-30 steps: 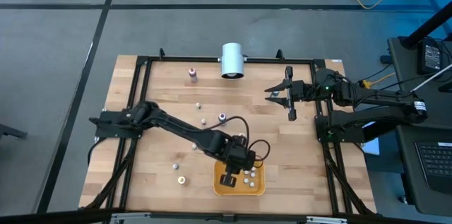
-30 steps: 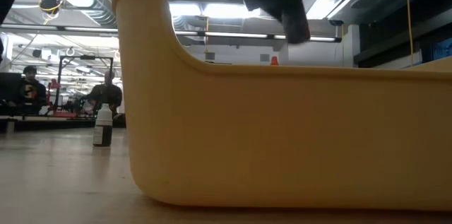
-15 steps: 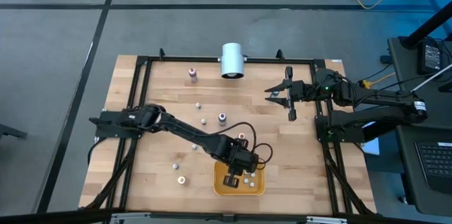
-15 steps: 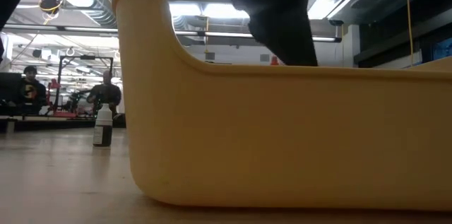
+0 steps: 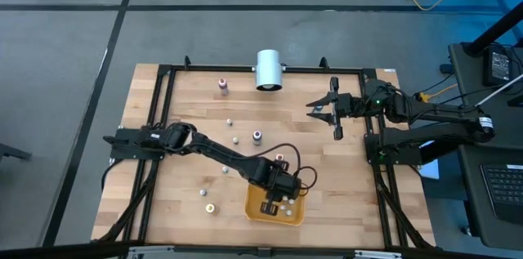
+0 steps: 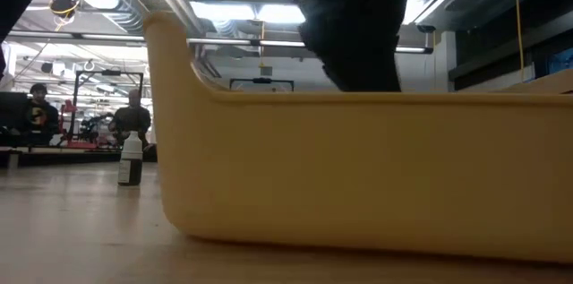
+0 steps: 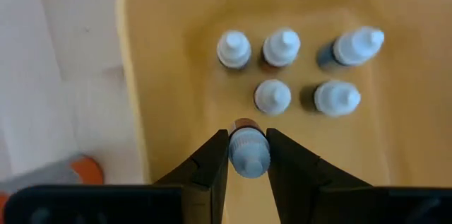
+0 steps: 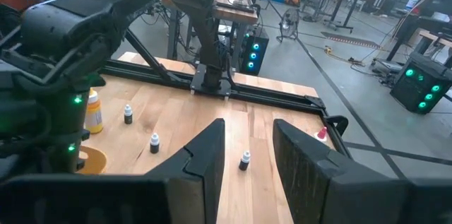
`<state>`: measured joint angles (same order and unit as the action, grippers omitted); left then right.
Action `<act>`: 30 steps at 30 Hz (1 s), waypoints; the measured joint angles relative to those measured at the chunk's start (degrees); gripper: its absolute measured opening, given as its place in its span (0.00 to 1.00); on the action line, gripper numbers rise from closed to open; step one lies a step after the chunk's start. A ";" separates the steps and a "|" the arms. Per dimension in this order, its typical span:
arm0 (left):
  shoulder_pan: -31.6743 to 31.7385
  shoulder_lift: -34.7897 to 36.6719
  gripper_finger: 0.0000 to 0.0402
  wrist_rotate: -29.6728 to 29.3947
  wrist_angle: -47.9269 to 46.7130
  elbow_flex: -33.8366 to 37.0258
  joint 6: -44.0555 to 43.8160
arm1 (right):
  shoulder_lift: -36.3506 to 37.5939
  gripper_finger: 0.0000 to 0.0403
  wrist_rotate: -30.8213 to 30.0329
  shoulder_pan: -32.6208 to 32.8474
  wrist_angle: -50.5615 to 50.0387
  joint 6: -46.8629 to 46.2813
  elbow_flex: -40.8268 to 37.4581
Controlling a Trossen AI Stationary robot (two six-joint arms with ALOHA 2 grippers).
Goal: Pick & Place food coloring
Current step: Put the small red food coloring bottle into the yellow container
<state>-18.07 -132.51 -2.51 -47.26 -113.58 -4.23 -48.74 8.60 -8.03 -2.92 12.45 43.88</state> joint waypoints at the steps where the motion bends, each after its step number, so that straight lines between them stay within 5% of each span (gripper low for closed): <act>1: 0.03 0.00 0.21 -0.42 0.67 0.06 0.35 | 0.01 0.30 -0.01 0.00 -0.01 0.02 0.00; 30: 0.16 -1.70 0.24 2.39 2.83 0.83 0.53 | -0.01 0.30 0.00 0.01 -0.02 0.02 0.00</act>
<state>-17.91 -134.21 -0.12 -44.43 -112.75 -3.70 -48.75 8.60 -8.03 -2.94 12.47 43.88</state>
